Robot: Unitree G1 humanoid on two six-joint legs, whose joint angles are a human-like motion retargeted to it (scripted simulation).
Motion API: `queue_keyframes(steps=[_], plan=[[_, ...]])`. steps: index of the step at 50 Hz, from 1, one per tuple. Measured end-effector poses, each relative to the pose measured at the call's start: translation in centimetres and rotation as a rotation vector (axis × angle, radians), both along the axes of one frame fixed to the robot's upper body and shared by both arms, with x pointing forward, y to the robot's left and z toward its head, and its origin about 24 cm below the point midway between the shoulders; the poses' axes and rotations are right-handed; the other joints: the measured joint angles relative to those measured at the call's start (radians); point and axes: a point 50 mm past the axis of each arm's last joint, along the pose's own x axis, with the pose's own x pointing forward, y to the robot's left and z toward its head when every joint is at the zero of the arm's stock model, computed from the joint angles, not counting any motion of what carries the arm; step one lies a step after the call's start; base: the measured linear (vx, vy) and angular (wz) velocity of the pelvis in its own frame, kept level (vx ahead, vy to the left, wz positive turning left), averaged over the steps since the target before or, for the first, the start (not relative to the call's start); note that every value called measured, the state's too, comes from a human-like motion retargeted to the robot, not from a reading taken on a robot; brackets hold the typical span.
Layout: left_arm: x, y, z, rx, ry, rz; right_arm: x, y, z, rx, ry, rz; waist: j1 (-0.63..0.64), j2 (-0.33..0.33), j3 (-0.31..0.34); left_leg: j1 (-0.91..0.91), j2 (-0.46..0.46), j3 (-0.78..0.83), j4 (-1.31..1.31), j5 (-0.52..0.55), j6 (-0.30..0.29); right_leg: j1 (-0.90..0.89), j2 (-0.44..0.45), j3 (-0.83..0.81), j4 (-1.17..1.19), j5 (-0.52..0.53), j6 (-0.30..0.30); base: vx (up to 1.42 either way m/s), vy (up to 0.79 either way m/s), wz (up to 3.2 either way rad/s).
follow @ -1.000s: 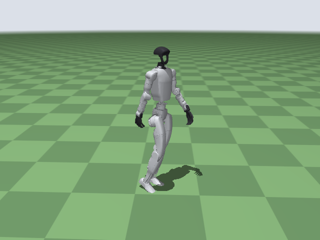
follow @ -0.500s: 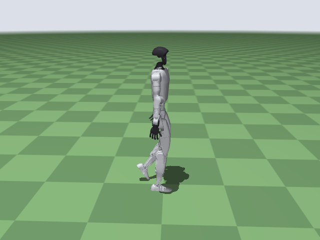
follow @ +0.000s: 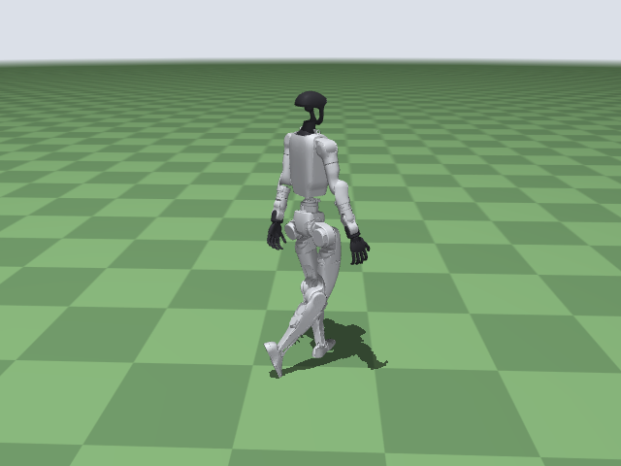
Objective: Walk run
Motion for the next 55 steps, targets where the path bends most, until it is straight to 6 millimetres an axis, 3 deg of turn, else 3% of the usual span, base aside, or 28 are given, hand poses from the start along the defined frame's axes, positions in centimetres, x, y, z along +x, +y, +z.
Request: queue_keyframes(steps=[2, 5, 8, 10, 13, 16, 17, 20, 23, 25, 27, 28, 30, 31, 32, 35, 38, 41, 45, 48, 50, 52, 53, 55], plan=[[4.8, 0.9, -1.3, 0.032, -0.175, -0.060, -2.7, 1.4, -0.8, 0.058, 0.091, 0.046, 0.018, 0.031, 0.014, 0.026, 0.005, -0.099, 0.000, 0.000, 0.000, -0.072, 0.069, 0.125, 0.081, -0.130, 0.034, 0.56, 0.20, 2.45], [12.4, 3.0, -1.9, 0.078, -0.458, -0.242, -7.0, 3.7, -1.5, 0.151, 0.237, 0.115, 0.000, 0.043, 0.023, 0.056, -0.030, -0.291, -0.010, 0.016, 0.000, -0.174, 0.092, 0.193, 0.092, -0.242, 0.008, 0.55, 0.07, 3.28], [19.5, 5.2, -0.6, 0.108, -0.741, -0.494, -11.2, 6.0, -1.6, 0.253, 0.352, 0.141, -0.061, 0.051, 0.005, 0.068, -0.077, -0.513, -0.005, 0.033, 0.000, -0.285, -0.017, 0.123, 0.005, -0.341, -0.100, 0.60, -0.01, 3.98], [23.7, 6.6, 0.9, 0.124, -0.890, -0.653, -13.6, 7.6, -1.5, 0.321, 0.405, 0.128, -0.100, 0.038, -0.014, 0.076, -0.120, -0.626, 0.002, 0.041, 0.000, -0.342, -0.092, 0.087, -0.109, -0.353, -0.124, 0.51, -0.15, 3.74], [28.2, 7.6, 3.1, 0.156, -1.016, -0.833, -16.1, 9.8, -1.1, 0.431, 0.453, 0.080, -0.140, 0.004, -0.023, 0.116, -0.170, -0.750, 0.022, 0.038, 0.000, -0.399, -0.104, 0.175, -0.318, -0.357, -0.091, 0.73, -0.31, 3.23], [30.4, 8.3, 4.3, 0.218, -1.060, -0.906, -17.0, 11.2, -0.9, 0.520, 0.473, 0.055, -0.134, -0.046, 0.002, 0.185, -0.204, -0.812, 0.035, 0.029, 0.000, -0.447, -0.118, 0.216, -0.481, -0.390, -0.074, 0.76, -0.39, 1.88], [30.7, 8.5, 4.4, 0.243, -1.062, -0.900, -17.0, 11.3, -0.9, 0.533, 0.475, 0.058, -0.128, -0.057, 0.015, 0.210, -0.207, -0.819, 0.040, 0.027, 0.000, -0.461, -0.116, 0.201, -0.526, -0.402, -0.061, 0.76, -0.40, 0.87], [29.3, 9.2, 3.5, 0.302, -1.007, -0.788, -16.3, 10.5, -1.0, 0.498, 0.484, 0.094, -0.128, -0.076, 0.057, 0.295, -0.212, -0.804, 0.050, 0.053, 0.000, -0.471, -0.087, 0.123, -0.610, -0.451, 0.071, 0.86, -0.38, 0.37], [23.8, 8.8, 0.7, 0.252, -0.792, -0.597, -15.8, 8.5, -1.0, 0.388, 0.519, 0.093, -0.200, -0.041, 0.039, 0.356, -0.198, -0.757, 0.053, 0.165, 0.000, -0.452, -0.040, 0.152, -0.593, -0.409, -0.065, 0.94, -0.09, 0.73], [18.9, 7.8, -0.7, 0.152, -0.580, -0.485, -15.1, 7.1, -1.0, 0.308, 0.500, 0.060, -0.271, -0.006, 0.027, 0.381, -0.202, -0.739, 0.080, 0.292, -0.014, -0.437, -0.071, 0.129, -0.532, -0.379, -0.067, 1.04, -0.05, 1.64], [13.9, 7.2, -1.2, 0.064, -0.353, -0.418, -14.1, 6.6, -1.2, 0.255, 0.440, 0.011, -0.330, 0.040, 0.015, 0.362, -0.158, -0.716, 0.163, 0.479, -0.132, -0.425, -0.076, 0.133, -0.480, -0.430, -0.087, 1.02, -0.35, 1.69], [11.6, 6.7, -1.3, 0.043, -0.255, -0.409, -13.6, 6.6, -1.3, 0.244, 0.404, -0.029, -0.325, 0.050, 0.005, 0.344, -0.144, -0.681, 0.213, 0.588, -0.218, -0.418, -0.032, 0.253, -0.460, -0.464, -0.102, 1.17, -0.52, 1.03], [7.7, 5.9, -1.1, 0.057, -0.130, -0.404, -12.4, 6.7, -1.6, 0.239, 0.332, -0.091, -0.299, 0.076, 0.018, 0.250, -0.074, -0.570, 0.491, 0.629, -0.420, -0.360, -0.010, 0.156, -0.428, -0.525, -0.124, 1.02, -0.45, 0.38], [6.7, 5.6, -1.0, 0.075, -0.119, -0.401, -11.0, 6.8, -1.9, 0.233, 0.285, -0.096, -0.283, 0.081, 0.027, 0.200, -0.026, -0.494, 0.630, 0.629, -0.474, -0.325, -0.009, 0.063, -0.419, -0.550, -0.135, 0.84, -0.36, -0.01], [5.8, 5.2, -1.0, 0.087, -0.114, -0.397, -9.6, 6.9, -2.1, 0.222, 0.234, -0.093, -0.265, 0.069, 0.025, 0.156, -0.003, -0.420, 0.720, 0.629, -0.481, -0.292, -0.021, 0.013, -0.422, -0.571, -0.141, 0.94, -0.41, -0.14], [4.2, 3.4, -1.3, 0.095, -0.172, -0.387, -4.1, 6.9, -2.4, 0.147, 0.040, -0.027, -0.251, -0.055, -0.036, 0.039, -0.077, -0.272, 0.711, 0.553, -0.224, -0.230, -0.138, 0.111, -0.470, -0.609, -0.120, 0.94, -0.37, 0.60], [4.3, 2.6, -1.3, 0.166, -0.320, -0.328, 2.2, 6.9, -1.4, 0.062, -0.204, 0.092, -0.178, -0.101, -0.023, -0.138, -0.117, -0.267, 0.772, 0.396, -0.207, -0.153, -0.155, 0.057, -0.511, -0.624, -0.130, 0.91, -0.34, -0.20], [5.7, 3.1, -0.9, 0.278, -0.483, -0.208, 8.0, 6.5, 1.2, -0.035, -0.482, 0.181, -0.092, -0.123, 0.004, -0.274, -0.121, -0.262, 0.685, 0.292, -0.202, -0.081, -0.115, 0.066, -0.541, -0.649, -0.148, 0.76, -0.29, -0.37], [8.9, 3.6, 0.0, 0.373, -0.707, 0.047, 13.5, 6.0, 5.7, -0.099, -0.797, 0.269, 0.013, -0.119, 0.043, -0.375, -0.079, -0.237, 0.409, 0.228, -0.163, 0.025, -0.044, 0.066, -0.573, -0.683, -0.165, 0.93, -0.29, -0.11], [12.0, 3.7, 0.8, 0.416, -0.852, 0.213, 14.9, 5.9, 7.8, -0.106, -0.926, 0.290, 0.070, -0.118, 0.059, -0.392, -0.083, -0.241, 0.182, 0.180, -0.152, 0.093, -0.014, 0.062, -0.566, -0.622, -0.137, 1.03, -0.27, -0.08], [14.3, 4.0, 1.4, 0.442, -0.955, 0.294, 14.9, 6.1, 8.2, -0.098, -0.963, 0.296, 0.083, -0.129, 0.070, -0.365, -0.092, -0.233, 0.084, 0.181, -0.140, 0.133, -0.012, 0.051, -0.541, -0.527, -0.100, 1.25, -0.27, 0.10], [16.5, 4.3, 2.2, 0.466, -1.046, 0.331, 14.0, 6.4, 7.5, -0.075, -0.939, 0.303, 0.081, -0.154, 0.068, -0.315, -0.096, -0.179, 0.068, 0.278, -0.032, 0.154, -0.033, 0.045, -0.486, -0.344, -0.055, 1.42, -0.31, 0.27], [17.5, 4.6, 2.6, 0.478, -1.085, 0.334, 13.2, 6.7, 7.0, -0.060, -0.911, 0.309, 0.073, -0.164, 0.056, -0.275, -0.099, -0.138, 0.073, 0.178, -0.008, 0.151, -0.042, 0.042, -0.441, -0.230, -0.029, 1.40, -0.32, 0.46], [19.4, 5.0, 3.4, 0.495, -1.161, 0.327, 11.2, 7.4, 5.4, -0.024, -0.826, 0.326, 0.027, -0.151, 0.040, -0.245, -0.104, -0.246, 0.140, 0.069, -0.003, 0.117, -0.018, 0.043, -0.295, -0.013, 0.001, 1.16, -0.28, 0.85]])
